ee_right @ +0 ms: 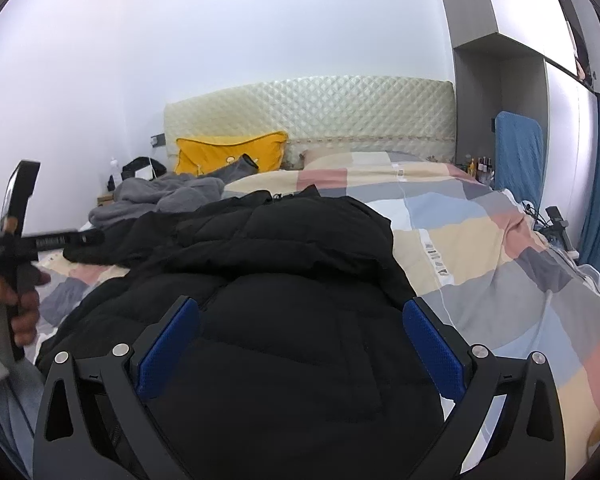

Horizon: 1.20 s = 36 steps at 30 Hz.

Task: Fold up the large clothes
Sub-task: 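Grasp the other black sleeve cuff with the left gripper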

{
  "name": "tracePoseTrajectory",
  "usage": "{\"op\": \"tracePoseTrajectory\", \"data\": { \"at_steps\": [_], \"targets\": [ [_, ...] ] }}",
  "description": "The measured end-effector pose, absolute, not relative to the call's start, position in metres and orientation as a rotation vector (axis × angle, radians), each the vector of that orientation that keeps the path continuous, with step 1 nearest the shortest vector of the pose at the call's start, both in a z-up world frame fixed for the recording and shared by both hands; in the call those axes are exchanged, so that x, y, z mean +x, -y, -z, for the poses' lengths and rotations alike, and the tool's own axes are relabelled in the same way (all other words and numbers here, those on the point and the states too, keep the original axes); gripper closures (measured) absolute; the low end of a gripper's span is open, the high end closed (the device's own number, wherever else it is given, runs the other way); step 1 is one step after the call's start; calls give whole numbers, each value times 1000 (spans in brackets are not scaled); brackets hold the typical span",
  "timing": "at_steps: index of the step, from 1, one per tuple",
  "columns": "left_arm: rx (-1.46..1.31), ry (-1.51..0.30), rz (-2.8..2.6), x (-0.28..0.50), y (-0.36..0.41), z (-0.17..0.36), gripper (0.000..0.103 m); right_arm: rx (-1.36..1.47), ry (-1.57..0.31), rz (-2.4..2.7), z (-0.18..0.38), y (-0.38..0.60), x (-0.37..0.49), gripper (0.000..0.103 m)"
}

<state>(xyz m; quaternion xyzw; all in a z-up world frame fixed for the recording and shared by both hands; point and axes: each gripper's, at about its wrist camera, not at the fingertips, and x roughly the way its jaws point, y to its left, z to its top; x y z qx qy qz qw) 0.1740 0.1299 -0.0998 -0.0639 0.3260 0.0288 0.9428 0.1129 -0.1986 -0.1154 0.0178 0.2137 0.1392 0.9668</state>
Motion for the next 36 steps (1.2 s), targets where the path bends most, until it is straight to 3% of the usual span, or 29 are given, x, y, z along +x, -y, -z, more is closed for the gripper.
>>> {"op": "tracePoseTrajectory", "data": {
  "at_steps": [14,20,24,36],
  "targets": [
    [-165,-648,-192,220,-259,-2,0,71,-461,-265,121,200,122,0],
    [-194,-675,-328,236,-344,-10,0,103,-474,-237,123,204,127,0],
    [-286,-696,-394,238,-408,10,0,114,-484,-224,124,202,130,0],
    [-632,-810,-526,244,-557,158,1,104,-528,-165,124,188,143,0]
  ]
}}
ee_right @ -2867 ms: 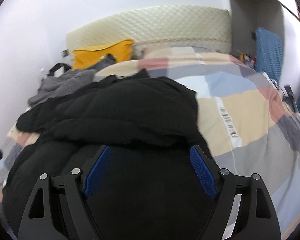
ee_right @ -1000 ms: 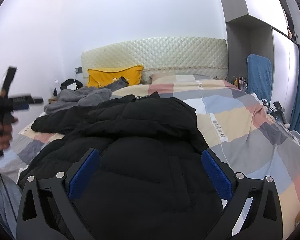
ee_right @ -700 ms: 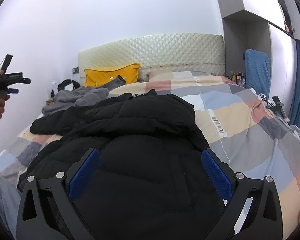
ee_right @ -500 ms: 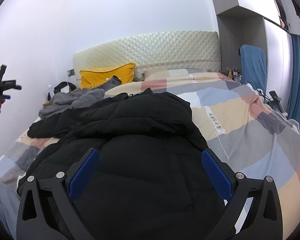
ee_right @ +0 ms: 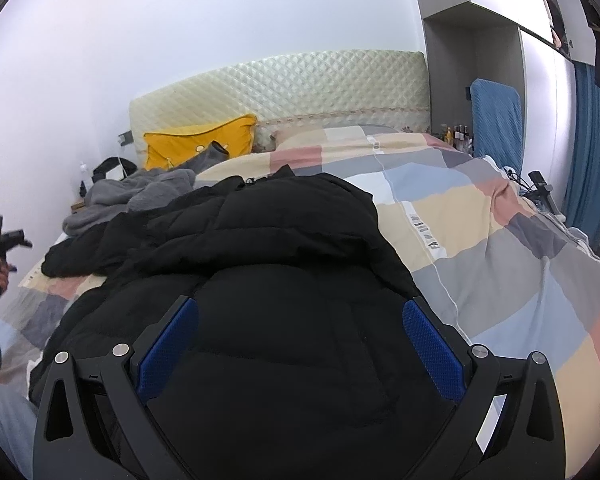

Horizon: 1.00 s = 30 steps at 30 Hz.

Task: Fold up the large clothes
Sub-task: 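Grasp the other black sleeve cuff with the left gripper, then lift the sleeve and carry it across the jacket toward the right gripper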

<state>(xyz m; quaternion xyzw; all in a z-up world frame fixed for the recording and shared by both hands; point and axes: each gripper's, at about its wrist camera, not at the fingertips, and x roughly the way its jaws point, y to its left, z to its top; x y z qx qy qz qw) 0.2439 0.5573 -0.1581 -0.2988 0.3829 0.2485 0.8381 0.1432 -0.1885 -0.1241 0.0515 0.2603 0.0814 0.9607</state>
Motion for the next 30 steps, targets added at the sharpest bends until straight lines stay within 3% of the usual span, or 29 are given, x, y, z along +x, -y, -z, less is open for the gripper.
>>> {"op": "tracePoseTrajectory", "data": {
  "at_steps": [8,11,16,20,23,28,30],
  "targets": [
    [-798,-801,-556,268,-614,238,2,142,-573,-111,125,182,167,0],
    [-929,-757,-539,274,-636,261,7,140,-598,-94,129,178,175,0],
    [-972,-648,-477,299,-649,265,8,111,-639,-71,139,168,186,0],
    [-968,-639,-432,322,-644,266,17,100,-656,-71,144,163,193,0],
    [-952,-668,-446,333,-639,268,35,94,-659,-81,144,160,193,0],
    [-1007,-634,-463,324,-632,253,87,66,-661,-89,143,160,192,0],
    [-972,-638,-484,320,-625,233,94,79,-671,-122,142,160,190,0]
  ]
}}
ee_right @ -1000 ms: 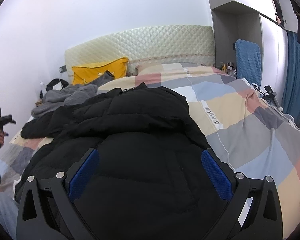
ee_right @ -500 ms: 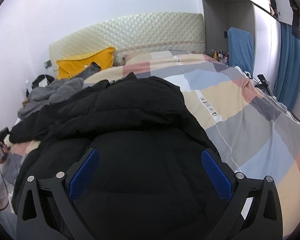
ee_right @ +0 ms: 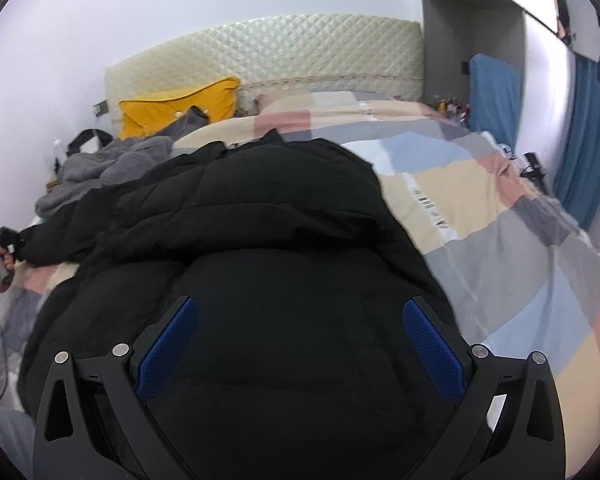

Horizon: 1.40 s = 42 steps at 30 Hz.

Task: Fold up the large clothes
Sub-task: 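Lift the sleeve and carry it across the jacket toward the right gripper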

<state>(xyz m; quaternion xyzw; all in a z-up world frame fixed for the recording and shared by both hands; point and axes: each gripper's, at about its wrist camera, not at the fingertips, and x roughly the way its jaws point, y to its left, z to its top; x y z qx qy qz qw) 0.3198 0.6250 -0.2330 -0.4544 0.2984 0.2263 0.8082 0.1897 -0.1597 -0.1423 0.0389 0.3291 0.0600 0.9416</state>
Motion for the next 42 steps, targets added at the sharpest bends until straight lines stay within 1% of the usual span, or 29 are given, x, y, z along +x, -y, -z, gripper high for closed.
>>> {"op": "tracePoseTrajectory", "data": {
  "at_steps": [4,12,18,23,27,33,38,42],
  "targets": [
    [-903,-620,-517,311,-608,186,97,49,-670,-145,141,157,181,0],
    [-729,-555,-486,297,-559,67,98,35,-651,-198,131,159,165,0],
    [-615,-525,-446,287,-510,-4,98,8,-618,-235,123,164,161,0],
    [-546,-531,-434,292,-468,-43,98,28,-582,-261,115,177,156,0],
    [-430,-587,-449,304,-427,-70,98,41,-563,-272,110,191,155,0],
    [-324,-567,-393,318,-351,-106,98,65,-548,-300,110,209,154,0],
    [-231,-558,-330,331,-288,-117,98,93,-534,-315,110,222,150,0],
    [-168,-561,-270,341,-237,-117,98,100,-512,-329,107,230,144,0]
  ]
}}
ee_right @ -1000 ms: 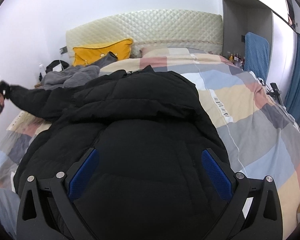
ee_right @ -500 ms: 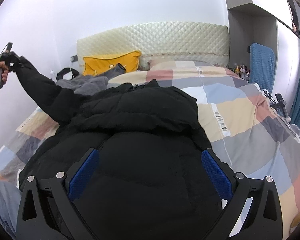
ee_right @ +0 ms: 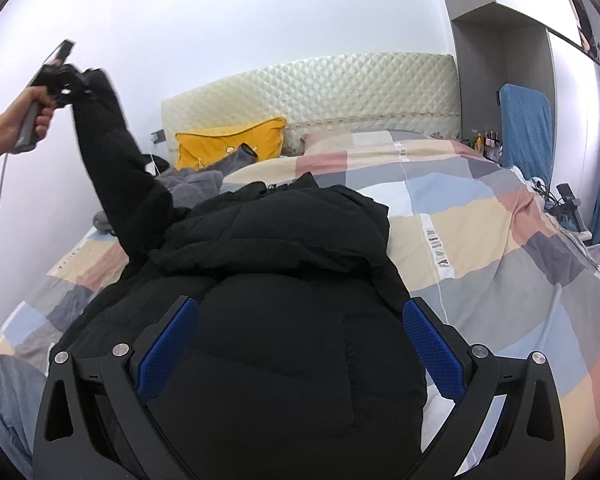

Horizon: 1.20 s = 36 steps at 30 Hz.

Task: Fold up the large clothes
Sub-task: 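Lift the sleeve and carry it across the jacket toward the right gripper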

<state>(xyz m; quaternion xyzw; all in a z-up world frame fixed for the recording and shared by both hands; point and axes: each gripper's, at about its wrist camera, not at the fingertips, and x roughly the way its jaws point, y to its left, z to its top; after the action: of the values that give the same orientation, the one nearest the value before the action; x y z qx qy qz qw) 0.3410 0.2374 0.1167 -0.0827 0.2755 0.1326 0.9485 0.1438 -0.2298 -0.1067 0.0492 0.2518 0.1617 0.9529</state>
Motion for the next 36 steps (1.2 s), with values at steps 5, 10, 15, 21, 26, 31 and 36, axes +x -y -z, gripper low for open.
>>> {"op": "tracePoseTrajectory", "data": {
  "at_steps": [5,10,15,21,26,31,36],
  "targets": [
    [-119,-557,-170,352,-175,-109,98,129,-497,-342,103,244,142,0],
    [-86,-595,-65,367,-112,-91,98,152,-479,-329,103,260,143,0],
    [-19,-623,2,380,-62,-74,98,179,-476,-314,105,272,144,0],
    [54,-648,82,390,-2,-41,97,234,-490,-294,111,286,149,0],
    [106,-657,132,388,44,-5,96,266,-489,-295,113,293,150,0],
    [107,-665,199,387,77,32,96,307,-493,-263,117,300,153,0],
    [141,-679,233,391,103,67,96,343,-489,-264,120,307,156,0]
  ]
}}
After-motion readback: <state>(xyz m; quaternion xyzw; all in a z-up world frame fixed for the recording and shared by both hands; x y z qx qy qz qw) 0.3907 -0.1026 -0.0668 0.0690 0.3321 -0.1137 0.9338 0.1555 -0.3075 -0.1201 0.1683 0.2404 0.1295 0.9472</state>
